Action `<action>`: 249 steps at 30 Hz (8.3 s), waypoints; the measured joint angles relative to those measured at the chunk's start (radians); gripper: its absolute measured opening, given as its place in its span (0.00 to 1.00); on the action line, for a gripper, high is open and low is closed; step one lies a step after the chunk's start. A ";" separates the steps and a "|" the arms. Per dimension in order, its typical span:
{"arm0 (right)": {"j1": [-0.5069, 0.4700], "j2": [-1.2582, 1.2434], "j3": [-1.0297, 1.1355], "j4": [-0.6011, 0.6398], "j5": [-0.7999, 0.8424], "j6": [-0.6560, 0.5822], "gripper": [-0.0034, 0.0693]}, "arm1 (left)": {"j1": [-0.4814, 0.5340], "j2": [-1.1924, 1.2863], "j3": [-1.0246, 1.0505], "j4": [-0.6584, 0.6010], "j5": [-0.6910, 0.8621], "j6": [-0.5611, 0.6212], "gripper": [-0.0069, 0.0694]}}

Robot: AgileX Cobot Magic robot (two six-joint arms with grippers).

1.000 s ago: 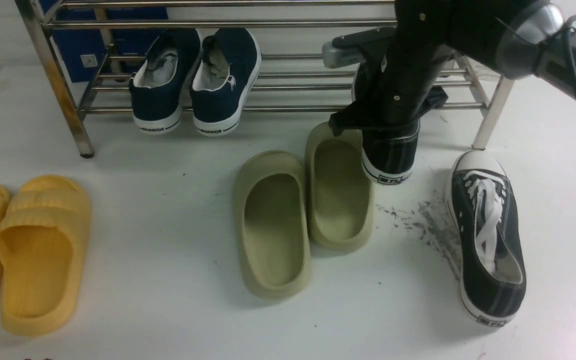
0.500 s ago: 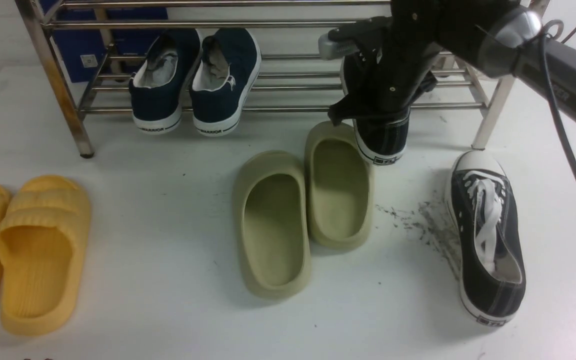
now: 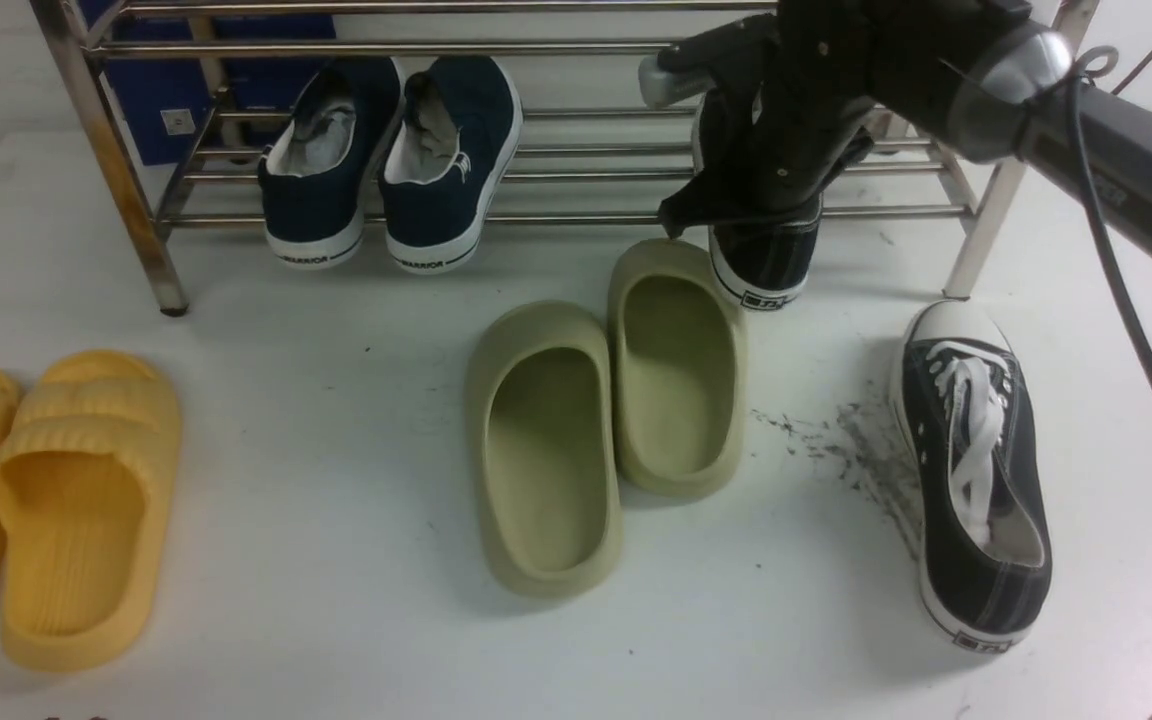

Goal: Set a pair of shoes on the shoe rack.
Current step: Use the right arm to put a shoe into the shoe rack, then use the right arm to grab the shoe closest to it, then use the right arm to put a shoe into the shoe rack

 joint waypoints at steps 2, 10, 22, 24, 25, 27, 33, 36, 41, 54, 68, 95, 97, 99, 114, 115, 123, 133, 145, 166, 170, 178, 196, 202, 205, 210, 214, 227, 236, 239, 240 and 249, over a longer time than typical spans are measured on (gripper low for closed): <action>0.000 -0.001 -0.001 -0.001 -0.001 0.000 0.32 | 0.000 0.000 0.000 0.000 0.000 0.000 0.36; 0.000 -0.080 -0.005 0.006 0.069 0.014 0.51 | 0.000 0.000 0.000 0.000 0.000 0.000 0.36; -0.031 -0.179 0.082 0.110 0.202 0.058 0.05 | 0.000 0.000 0.000 0.000 0.000 0.000 0.38; -0.036 -0.179 0.111 0.112 0.202 0.060 0.04 | 0.000 0.000 0.000 0.000 0.000 0.000 0.38; -0.043 -0.179 0.146 0.112 0.202 0.060 0.04 | 0.000 0.000 0.000 0.000 0.000 0.000 0.39; -0.049 -0.178 0.175 0.112 0.202 0.060 0.04 | 0.000 0.000 0.000 0.000 0.000 0.000 0.39; -0.060 -0.136 0.210 0.112 0.195 0.060 0.04 | 0.000 0.000 0.000 0.000 0.000 0.000 0.40; -0.060 -0.108 0.214 0.113 0.127 0.064 0.04 | 0.000 0.000 0.000 0.000 0.000 0.000 0.40; -0.060 -0.100 0.215 0.105 0.048 0.106 0.04 | 0.000 0.000 0.000 0.000 0.000 0.000 0.40; -0.060 -0.100 0.214 0.061 -0.108 0.119 0.04 | 0.000 0.000 0.000 0.000 0.000 0.000 0.40; -0.060 -0.093 0.214 0.055 -0.190 0.118 0.05 | 0.000 0.000 0.000 0.000 0.000 0.000 0.40; -0.120 -0.728 0.568 -0.046 0.158 0.276 0.71 | 0.000 0.000 0.000 0.000 0.000 0.000 0.40; -0.121 -0.832 0.713 -0.051 0.144 0.324 0.71 | 0.000 0.000 0.000 0.000 0.000 0.000 0.40; -0.121 -0.905 0.852 -0.049 0.130 0.365 0.71 | 0.000 0.000 0.000 0.000 0.000 0.000 0.40; -0.121 -0.811 1.400 -0.051 -0.407 0.637 0.71 | 0.000 0.000 0.000 0.000 0.000 0.000 0.40; -0.121 -0.784 1.403 -0.054 -0.426 0.644 0.71 | 0.000 0.000 0.000 0.000 0.000 0.000 0.40; -0.125 -0.661 1.399 -0.077 -0.545 0.664 0.47 | 0.000 0.000 0.000 0.000 0.000 0.000 0.40; -0.125 -0.844 1.400 -0.153 -0.414 0.590 0.16 | 0.000 0.000 0.000 0.000 0.000 0.000 0.40; -0.153 -0.750 1.102 -0.165 -0.397 0.504 0.16 | 0.000 0.000 0.000 0.000 0.000 0.000 0.40; -0.250 -0.385 0.734 -0.063 -0.455 0.479 0.16 | 0.000 0.000 0.000 0.000 0.000 0.000 0.40; -0.259 -0.331 0.664 -0.015 -0.458 0.479 0.16 | 0.000 0.000 0.000 0.000 0.000 0.000 0.40; -0.259 -0.250 0.578 -0.011 -0.476 0.479 0.16 | 0.000 0.000 0.000 0.000 0.000 0.000 0.40; -0.261 -0.210 0.552 -0.070 -0.527 0.547 0.16 | 0.000 0.000 0.000 0.000 0.000 0.000 0.40; -0.261 -0.210 0.552 -0.072 -0.543 0.548 0.16 | 0.000 0.000 0.000 0.000 0.000 0.000 0.40; -0.261 -0.210 0.552 -0.072 -0.546 0.551 0.18 | 0.000 0.000 0.000 0.000 0.000 0.000 0.40; -0.261 -0.211 0.547 -0.072 -0.581 0.558 0.32 | 0.000 0.000 0.000 0.000 0.000 0.000 0.40; -0.260 -0.241 0.542 -0.072 -0.584 0.558 0.47 | 0.000 0.000 0.000 0.000 0.000 0.000 0.40; -0.260 -0.459 0.539 -0.051 -0.139 0.312 0.37 | 0.000 0.000 0.000 0.000 0.000 0.000 0.40; -0.260 -0.378 0.622 0.222 -0.112 0.107 0.04 | 0.000 0.000 0.000 0.000 0.000 0.000 0.40; -0.260 -0.331 0.623 0.241 -0.265 0.086 0.04 | 0.000 0.000 0.000 0.000 0.000 0.000 0.40; -0.260 -0.319 0.623 0.242 -0.313 0.085 0.04 | 0.000 0.000 0.000 0.000 0.000 0.000 0.40; -0.259 -0.298 0.634 0.245 -0.481 0.085 0.04 | 0.000 0.000 0.000 0.000 0.000 0.000 0.40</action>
